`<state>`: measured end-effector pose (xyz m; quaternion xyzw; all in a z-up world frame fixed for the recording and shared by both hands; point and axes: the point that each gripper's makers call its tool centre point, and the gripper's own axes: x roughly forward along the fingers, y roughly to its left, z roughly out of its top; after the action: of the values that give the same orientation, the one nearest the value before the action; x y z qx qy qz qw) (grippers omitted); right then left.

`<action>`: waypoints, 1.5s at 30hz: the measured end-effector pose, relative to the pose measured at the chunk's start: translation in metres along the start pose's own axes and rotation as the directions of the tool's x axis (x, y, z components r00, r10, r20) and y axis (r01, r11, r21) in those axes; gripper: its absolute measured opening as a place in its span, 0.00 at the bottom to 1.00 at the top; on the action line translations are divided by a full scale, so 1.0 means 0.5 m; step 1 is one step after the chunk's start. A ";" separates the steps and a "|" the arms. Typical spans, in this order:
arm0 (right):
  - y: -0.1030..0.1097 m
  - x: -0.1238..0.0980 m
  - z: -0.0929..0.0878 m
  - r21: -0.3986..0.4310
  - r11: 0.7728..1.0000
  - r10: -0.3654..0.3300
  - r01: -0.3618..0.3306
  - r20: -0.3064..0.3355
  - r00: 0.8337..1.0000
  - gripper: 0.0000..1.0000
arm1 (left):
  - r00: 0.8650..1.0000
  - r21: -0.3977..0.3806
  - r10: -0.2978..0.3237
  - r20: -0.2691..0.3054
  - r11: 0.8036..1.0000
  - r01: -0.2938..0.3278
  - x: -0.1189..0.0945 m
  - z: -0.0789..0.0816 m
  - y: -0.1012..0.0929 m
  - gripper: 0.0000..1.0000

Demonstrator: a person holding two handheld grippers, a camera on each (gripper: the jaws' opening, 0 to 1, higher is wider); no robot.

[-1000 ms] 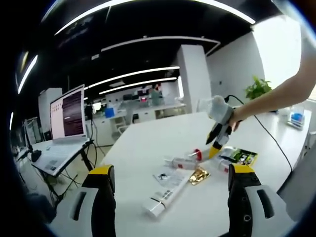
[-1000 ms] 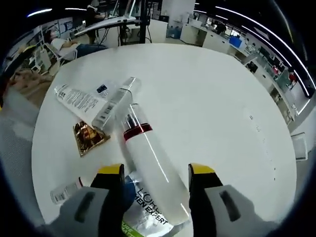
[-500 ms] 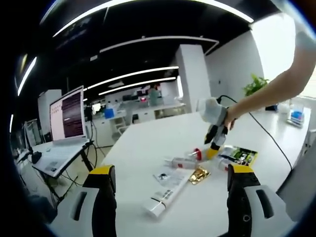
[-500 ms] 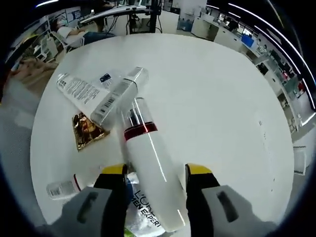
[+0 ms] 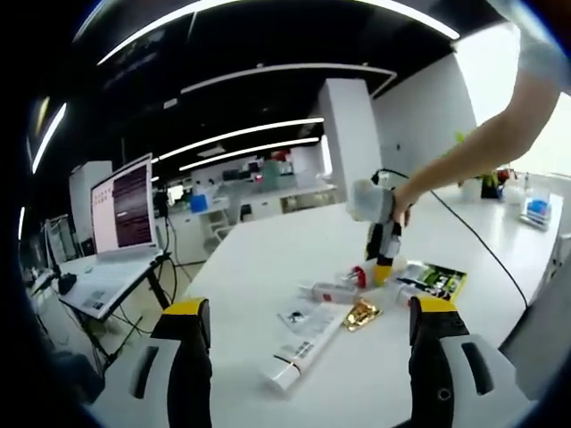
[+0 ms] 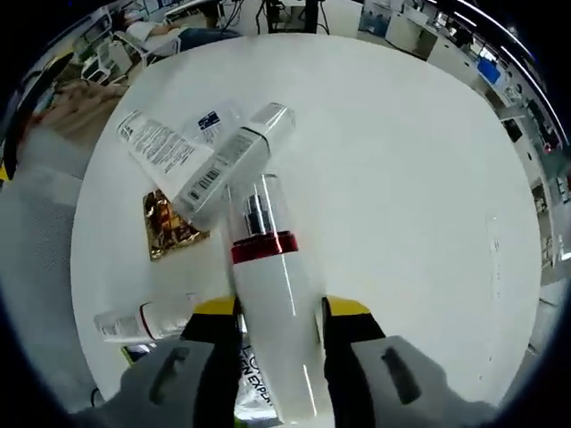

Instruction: Arrange the skincare products in the storage area until every visible bottle or jar stands upright without overlapping.

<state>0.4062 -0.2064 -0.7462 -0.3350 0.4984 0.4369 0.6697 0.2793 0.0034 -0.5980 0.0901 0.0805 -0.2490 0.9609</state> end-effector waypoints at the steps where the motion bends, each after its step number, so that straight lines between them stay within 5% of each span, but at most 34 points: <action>1: -0.001 0.000 0.001 0.001 1.000 0.001 -0.001 -0.012 1.000 0.36 | 1.000 -0.001 0.000 -0.001 1.000 0.000 0.000 0.000 0.000 0.89; 34: -0.025 0.025 0.004 -0.112 0.994 0.007 -0.017 -0.087 0.996 0.30 | 0.999 0.008 -0.003 -0.041 1.000 0.004 0.003 -0.020 -0.001 0.88; 45: -0.034 0.022 0.010 -0.162 0.986 -0.043 0.032 -0.060 0.997 0.26 | 0.999 -0.025 -0.016 -0.041 1.000 0.015 0.003 -0.017 -0.002 0.87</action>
<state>0.4248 -0.2059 -0.7551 -0.4109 0.4762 0.4521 0.6324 0.2792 0.0038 -0.6065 0.0829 0.1041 -0.2536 0.9581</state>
